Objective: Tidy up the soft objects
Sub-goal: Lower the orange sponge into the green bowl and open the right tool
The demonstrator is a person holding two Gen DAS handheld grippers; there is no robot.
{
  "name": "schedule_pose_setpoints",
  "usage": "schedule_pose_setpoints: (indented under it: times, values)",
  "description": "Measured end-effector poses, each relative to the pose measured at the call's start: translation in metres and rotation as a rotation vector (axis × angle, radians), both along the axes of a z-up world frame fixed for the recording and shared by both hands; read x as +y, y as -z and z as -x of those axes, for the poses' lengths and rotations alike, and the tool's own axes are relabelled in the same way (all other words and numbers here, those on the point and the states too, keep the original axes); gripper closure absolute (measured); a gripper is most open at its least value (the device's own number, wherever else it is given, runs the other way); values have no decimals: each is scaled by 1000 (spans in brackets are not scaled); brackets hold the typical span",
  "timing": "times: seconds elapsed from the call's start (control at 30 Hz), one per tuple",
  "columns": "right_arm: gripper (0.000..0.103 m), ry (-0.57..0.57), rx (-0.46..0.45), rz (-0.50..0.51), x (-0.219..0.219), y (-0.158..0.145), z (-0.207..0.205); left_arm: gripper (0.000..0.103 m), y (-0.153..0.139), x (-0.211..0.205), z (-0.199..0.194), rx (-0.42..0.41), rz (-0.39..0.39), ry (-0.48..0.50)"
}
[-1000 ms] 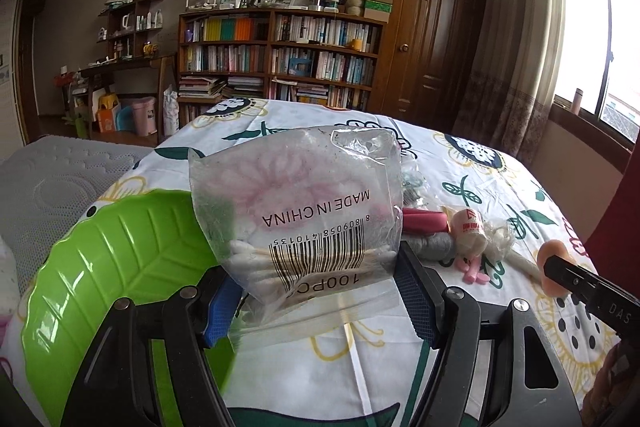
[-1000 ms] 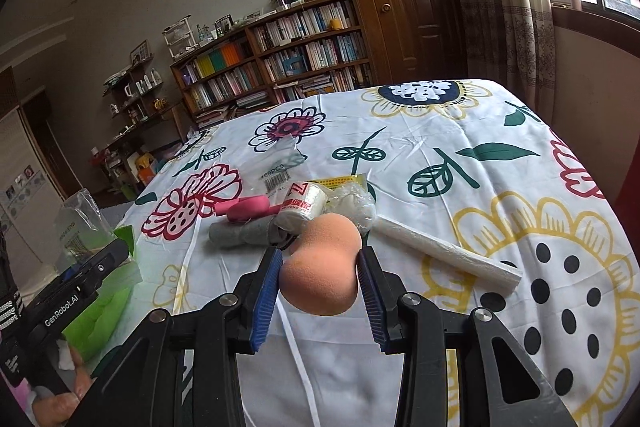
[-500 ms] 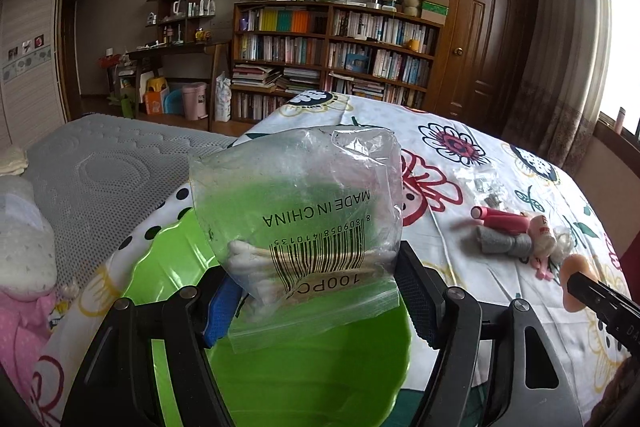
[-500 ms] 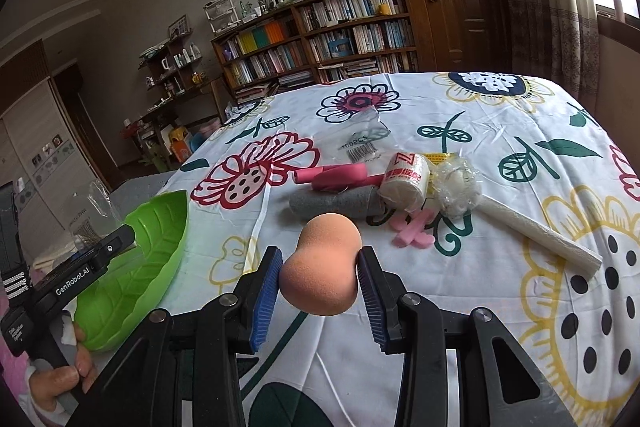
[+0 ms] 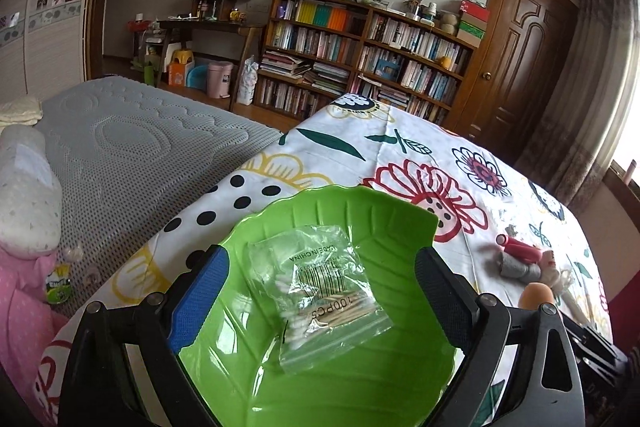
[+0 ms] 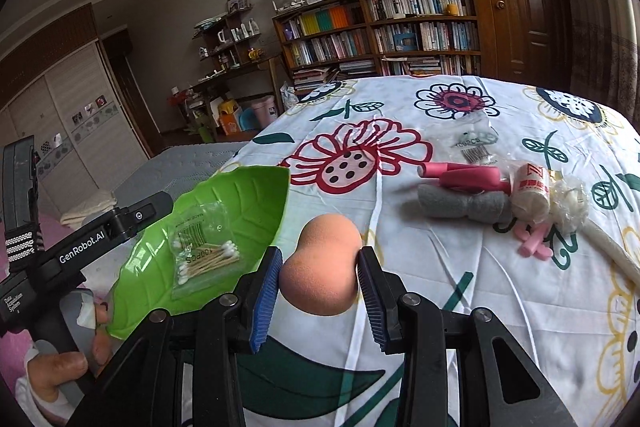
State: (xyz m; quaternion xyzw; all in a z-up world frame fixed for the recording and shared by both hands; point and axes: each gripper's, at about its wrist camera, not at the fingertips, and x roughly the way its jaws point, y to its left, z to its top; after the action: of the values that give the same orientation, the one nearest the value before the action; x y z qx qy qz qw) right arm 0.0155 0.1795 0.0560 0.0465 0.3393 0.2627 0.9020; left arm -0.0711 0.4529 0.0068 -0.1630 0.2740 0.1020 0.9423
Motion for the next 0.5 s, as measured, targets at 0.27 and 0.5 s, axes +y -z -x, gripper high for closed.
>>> schedule_pose_setpoints:
  times: [0.27, 0.5]
  values:
    - [61, -129, -23, 6, 47, -2, 7, 8, -16, 1, 10, -34, -15, -1]
    - [61, -189, 4, -10, 67, 6, 9, 8, -22, 9, 14, -45, -3, -30]
